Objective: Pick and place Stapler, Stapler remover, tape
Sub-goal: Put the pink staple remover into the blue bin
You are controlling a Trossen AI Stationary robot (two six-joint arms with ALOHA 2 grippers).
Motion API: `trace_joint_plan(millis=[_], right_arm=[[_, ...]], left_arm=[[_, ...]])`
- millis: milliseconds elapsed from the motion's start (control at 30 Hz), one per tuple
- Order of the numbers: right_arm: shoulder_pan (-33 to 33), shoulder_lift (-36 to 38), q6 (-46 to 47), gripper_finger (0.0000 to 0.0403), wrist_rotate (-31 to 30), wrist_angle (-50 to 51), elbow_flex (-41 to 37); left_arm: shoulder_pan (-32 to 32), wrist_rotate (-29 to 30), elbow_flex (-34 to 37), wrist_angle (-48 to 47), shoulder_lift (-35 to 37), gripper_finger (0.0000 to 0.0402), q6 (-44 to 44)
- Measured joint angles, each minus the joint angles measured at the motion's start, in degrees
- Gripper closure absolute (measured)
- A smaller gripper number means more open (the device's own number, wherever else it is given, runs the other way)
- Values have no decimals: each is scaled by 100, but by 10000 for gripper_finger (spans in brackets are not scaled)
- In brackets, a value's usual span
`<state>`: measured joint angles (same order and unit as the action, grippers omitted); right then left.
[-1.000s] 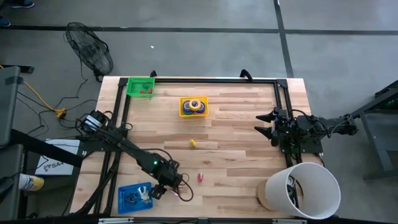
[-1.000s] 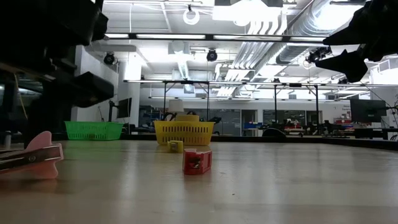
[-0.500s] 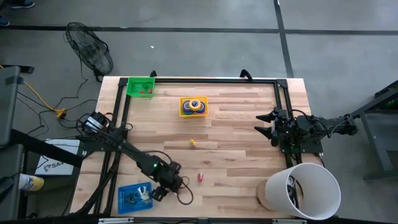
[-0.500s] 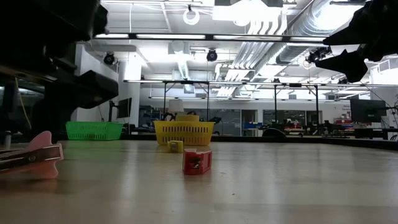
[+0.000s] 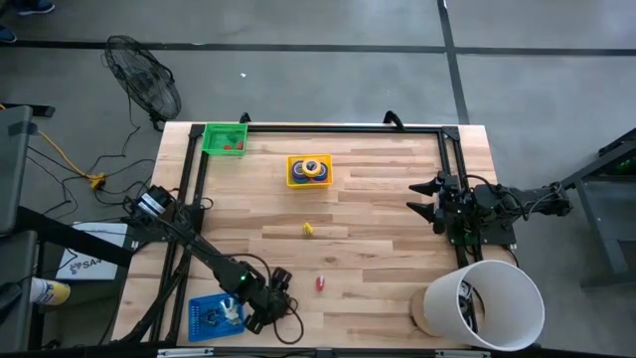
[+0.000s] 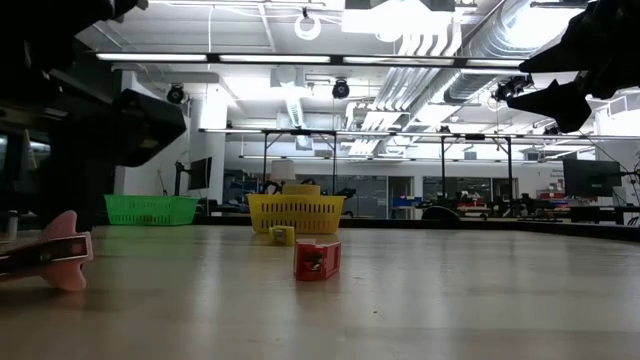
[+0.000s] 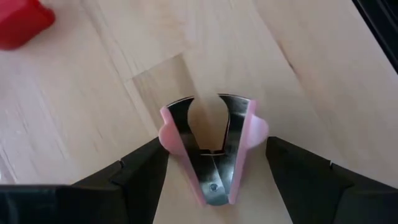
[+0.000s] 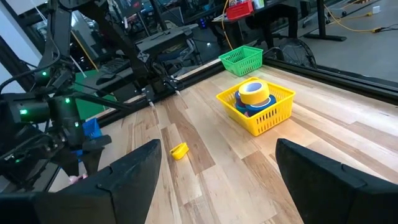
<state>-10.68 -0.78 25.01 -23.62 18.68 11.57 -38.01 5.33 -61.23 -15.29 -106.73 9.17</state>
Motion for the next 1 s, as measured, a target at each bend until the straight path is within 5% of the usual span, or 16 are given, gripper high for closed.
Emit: trace_joint_plan(millis=[300, 700, 1000], right_arm=[[0, 0, -1, 96, 0, -2, 0], [2, 0, 0, 96, 0, -2, 0], [2, 0, 0, 96, 0, -2, 0]], left_arm=[[-1, 165, -2, 44, -136, 149, 19], [3, 275, 0, 420, -154, 313, -143], [29, 329, 45, -334, 253, 317, -1]])
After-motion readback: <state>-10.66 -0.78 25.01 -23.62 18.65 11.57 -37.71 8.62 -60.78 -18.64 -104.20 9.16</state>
